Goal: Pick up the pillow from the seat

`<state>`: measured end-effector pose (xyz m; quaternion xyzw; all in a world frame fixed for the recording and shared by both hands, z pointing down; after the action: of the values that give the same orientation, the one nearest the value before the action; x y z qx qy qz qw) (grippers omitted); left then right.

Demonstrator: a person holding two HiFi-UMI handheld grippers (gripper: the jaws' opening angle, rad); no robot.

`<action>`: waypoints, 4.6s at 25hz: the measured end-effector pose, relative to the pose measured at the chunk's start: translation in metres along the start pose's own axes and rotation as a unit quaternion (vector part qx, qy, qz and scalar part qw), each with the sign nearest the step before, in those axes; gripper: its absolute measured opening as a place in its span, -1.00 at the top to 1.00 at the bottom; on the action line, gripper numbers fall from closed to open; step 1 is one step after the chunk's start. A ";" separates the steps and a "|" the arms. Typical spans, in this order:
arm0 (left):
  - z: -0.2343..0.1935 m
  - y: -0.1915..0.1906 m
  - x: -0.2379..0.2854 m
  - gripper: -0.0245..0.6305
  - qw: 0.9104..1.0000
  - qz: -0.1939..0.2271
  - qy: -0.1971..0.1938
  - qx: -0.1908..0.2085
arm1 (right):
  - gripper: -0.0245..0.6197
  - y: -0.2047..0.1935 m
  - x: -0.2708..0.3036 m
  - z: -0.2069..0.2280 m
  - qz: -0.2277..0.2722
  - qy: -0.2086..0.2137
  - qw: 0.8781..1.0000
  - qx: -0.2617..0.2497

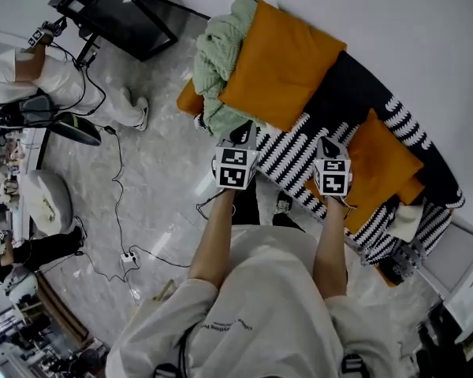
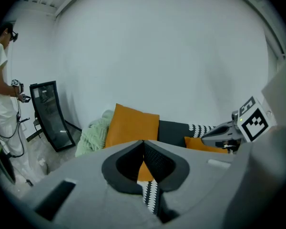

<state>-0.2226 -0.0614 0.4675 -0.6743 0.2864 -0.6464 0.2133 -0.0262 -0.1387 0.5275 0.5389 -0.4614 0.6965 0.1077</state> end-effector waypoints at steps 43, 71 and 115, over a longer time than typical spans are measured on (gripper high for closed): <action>0.087 -0.012 0.376 0.90 0.926 -0.221 -0.178 0.248 | 0.90 -0.013 0.293 0.161 0.076 0.085 0.930 0.349; 0.090 -0.120 0.426 0.90 0.928 -0.299 -0.135 0.179 | -0.50 0.006 0.410 0.105 0.163 0.498 0.801 0.289; -0.002 -0.060 0.331 0.90 0.970 -0.163 -0.151 0.104 | 0.23 0.023 0.322 0.000 0.122 0.387 0.864 0.298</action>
<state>-0.2178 -0.2354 0.7554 -0.7756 0.0685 -0.5896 0.2147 -0.1690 -0.2633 0.7894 0.1722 -0.2149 0.9610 0.0261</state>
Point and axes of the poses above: the fingertips, and each gripper's own axes: x forward along the fingers, z to its right, y out of its top, the point moved 1 cm from there along -x, backward along the fingers, and after that the axes turned 13 degrees about -z, right-handed, at the moved point
